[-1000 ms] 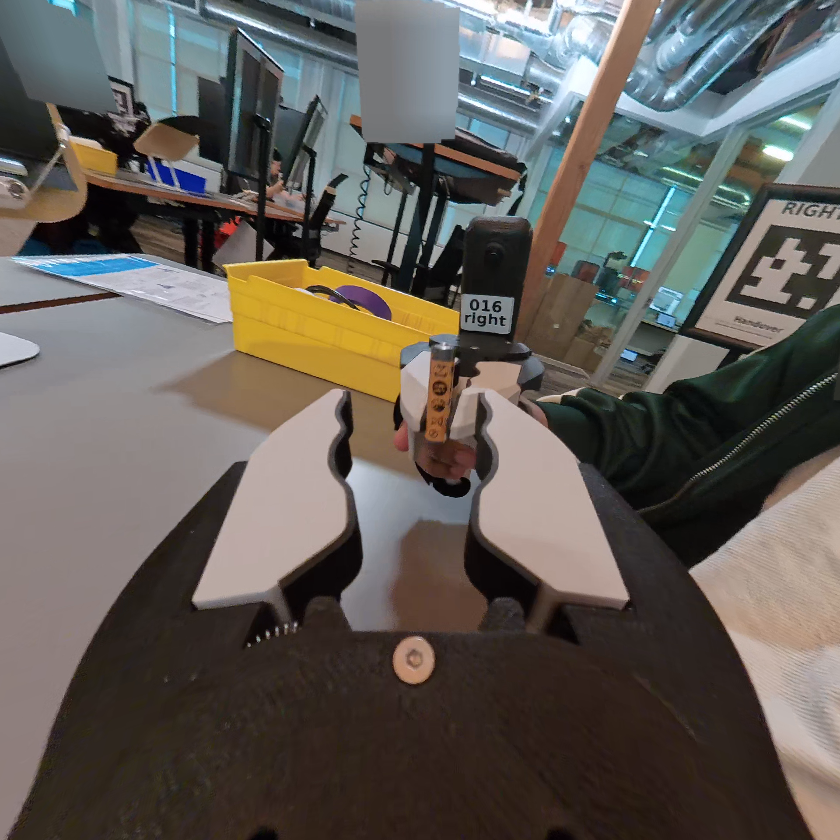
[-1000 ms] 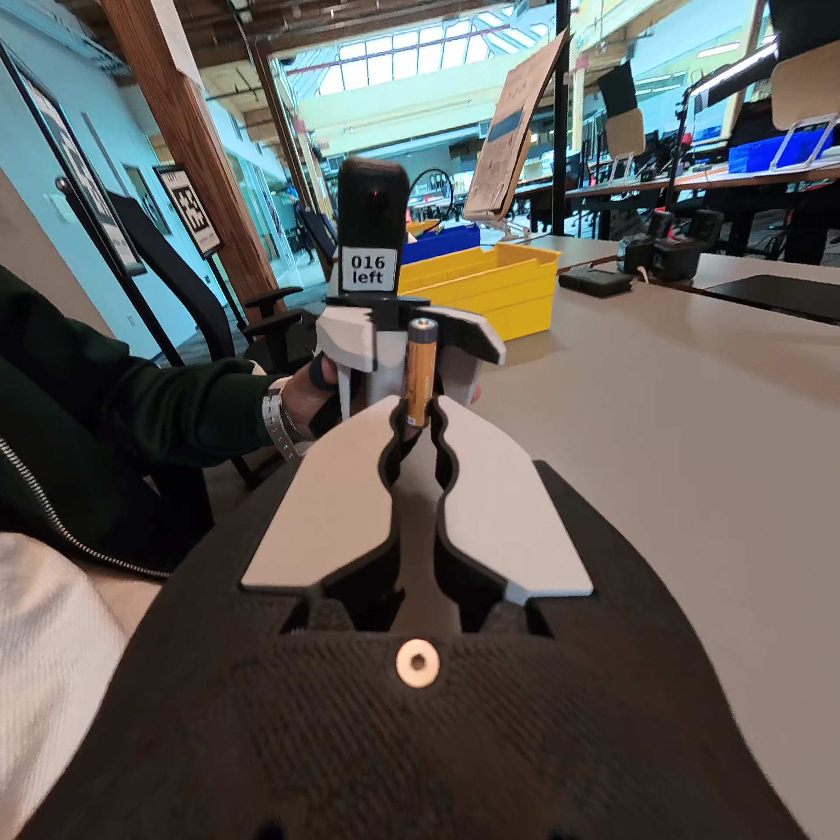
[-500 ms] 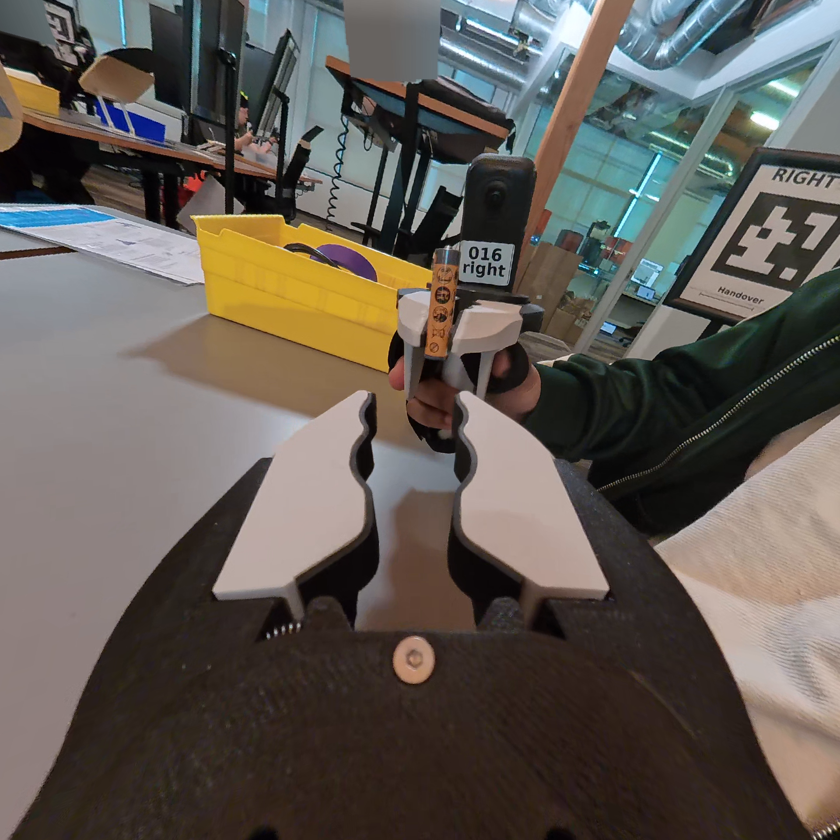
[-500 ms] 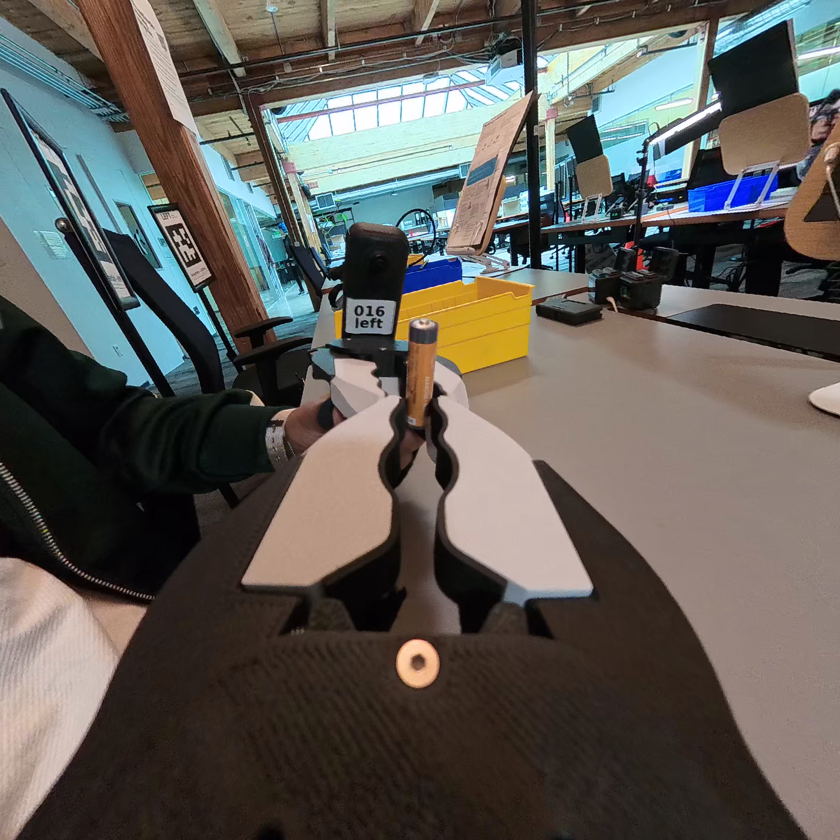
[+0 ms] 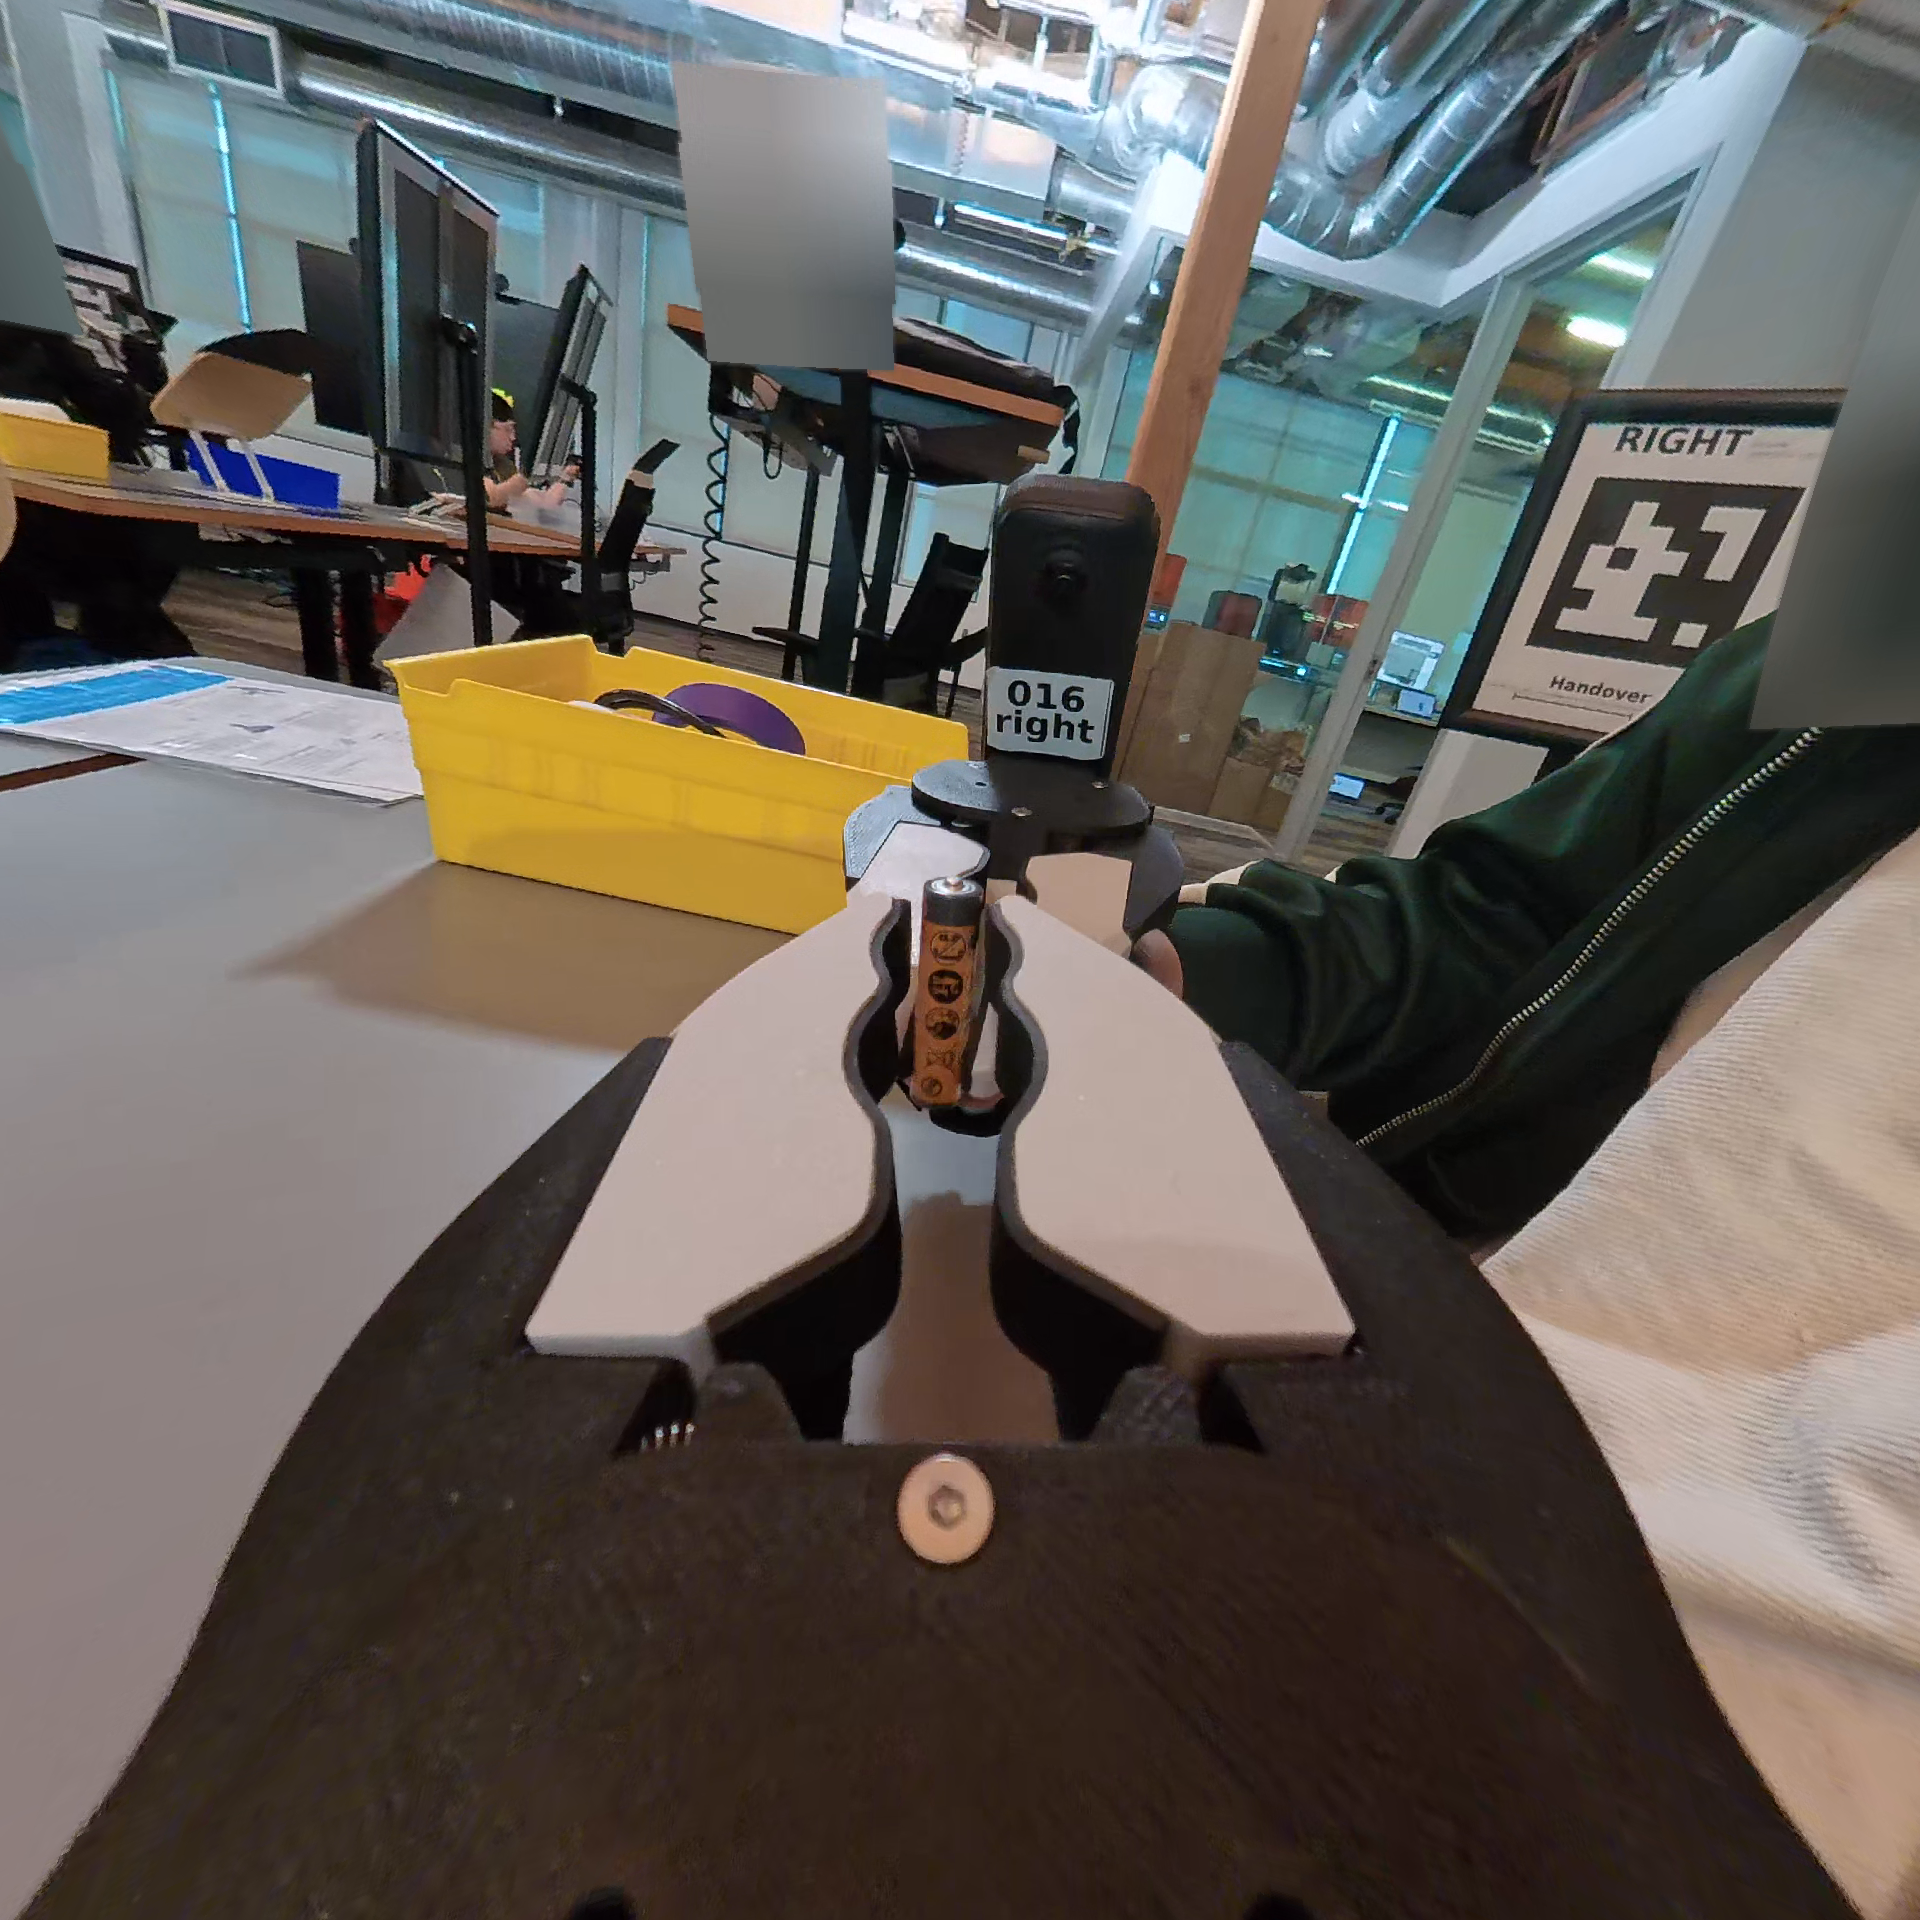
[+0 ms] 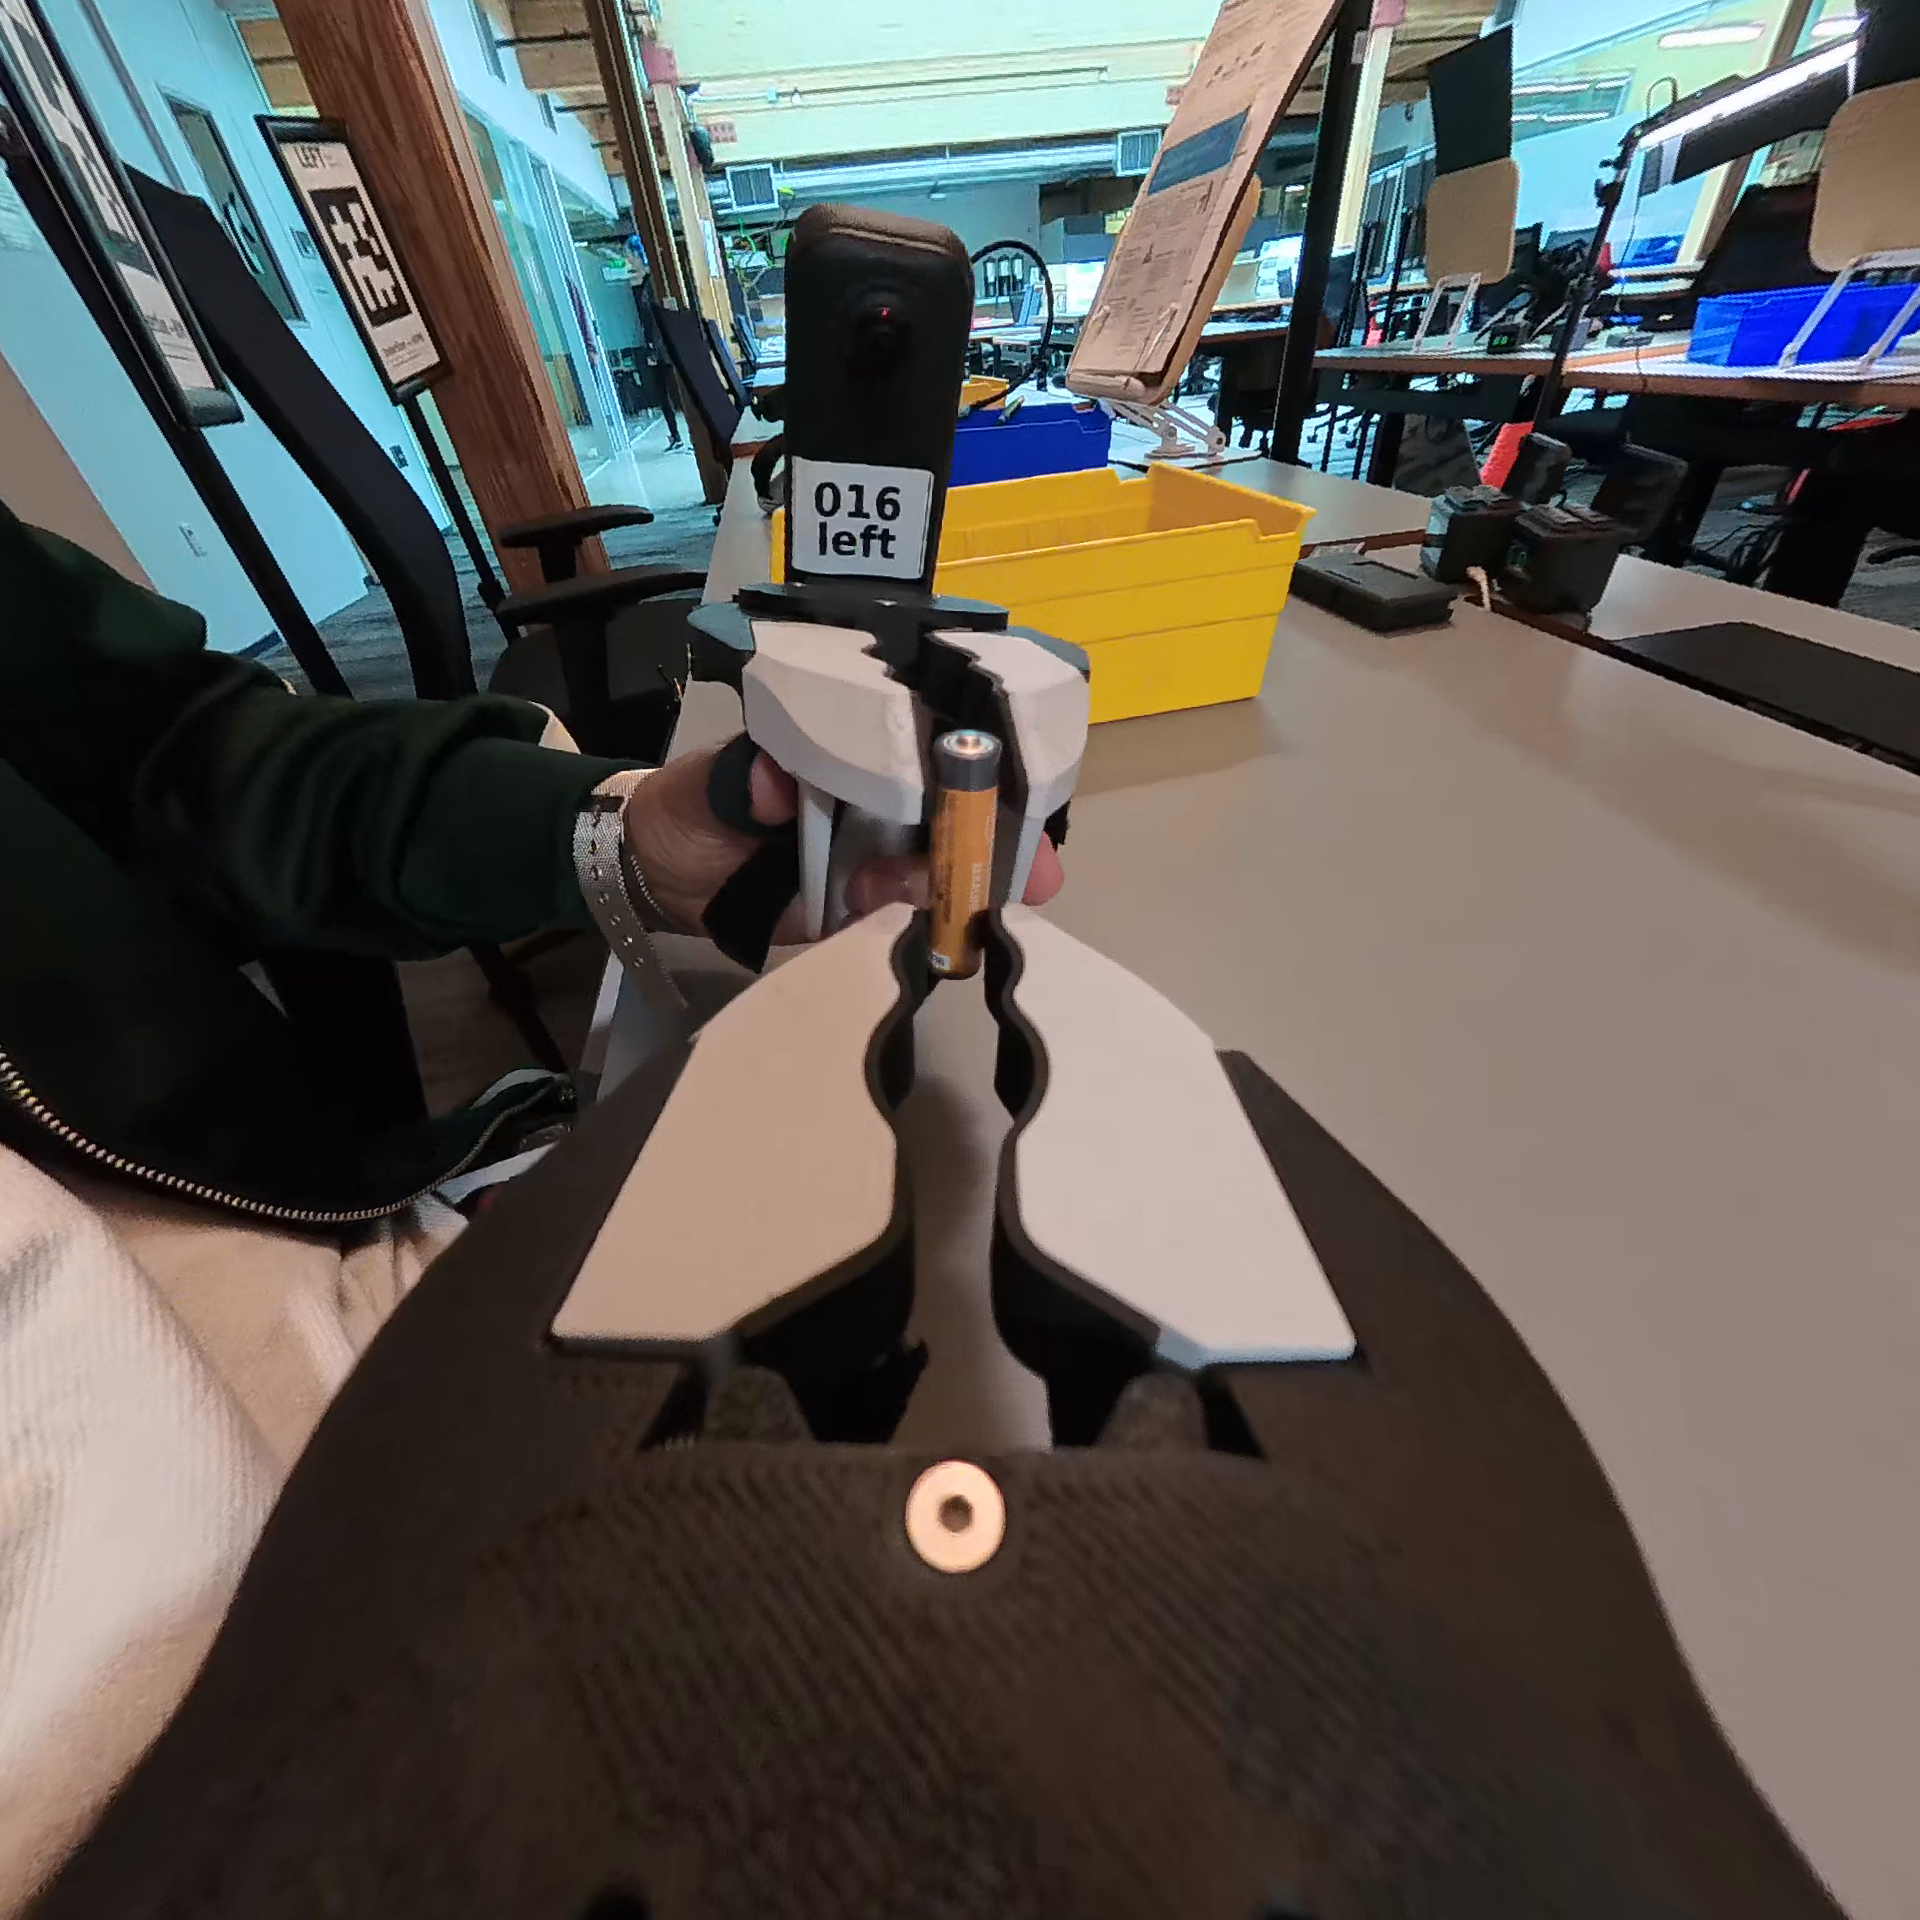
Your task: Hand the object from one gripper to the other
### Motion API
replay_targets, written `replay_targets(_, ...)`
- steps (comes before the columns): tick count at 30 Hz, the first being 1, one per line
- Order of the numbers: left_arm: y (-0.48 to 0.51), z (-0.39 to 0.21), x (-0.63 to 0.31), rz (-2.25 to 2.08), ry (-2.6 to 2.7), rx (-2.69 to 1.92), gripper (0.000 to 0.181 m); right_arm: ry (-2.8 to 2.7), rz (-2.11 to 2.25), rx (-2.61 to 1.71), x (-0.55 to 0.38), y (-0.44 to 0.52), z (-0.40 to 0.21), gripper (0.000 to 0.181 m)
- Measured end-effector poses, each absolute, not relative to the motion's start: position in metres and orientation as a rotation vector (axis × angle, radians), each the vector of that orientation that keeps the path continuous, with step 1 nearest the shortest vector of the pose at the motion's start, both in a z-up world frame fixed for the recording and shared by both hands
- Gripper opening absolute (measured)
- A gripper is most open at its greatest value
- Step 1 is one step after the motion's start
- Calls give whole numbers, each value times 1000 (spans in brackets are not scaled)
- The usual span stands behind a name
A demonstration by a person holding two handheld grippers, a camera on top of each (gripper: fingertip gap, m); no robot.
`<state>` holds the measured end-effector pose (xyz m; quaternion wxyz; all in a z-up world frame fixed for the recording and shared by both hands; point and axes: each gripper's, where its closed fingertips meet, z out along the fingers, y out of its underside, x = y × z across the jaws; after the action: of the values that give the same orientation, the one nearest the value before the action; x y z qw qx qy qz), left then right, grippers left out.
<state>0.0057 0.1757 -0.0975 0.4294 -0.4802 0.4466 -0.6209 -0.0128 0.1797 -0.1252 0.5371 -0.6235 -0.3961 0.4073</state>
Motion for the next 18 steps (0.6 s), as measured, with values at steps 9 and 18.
replay_targets(9, 180, -98, 4, -1531, 1110, -1222, 11, -897, 1005, -1502, -10, 184, -126, 15)
replay_targets(18, 185, -103, 3, -1525, 1100, -1269, 11, -800, 1009, -1454, 5, 193, -114, 24)
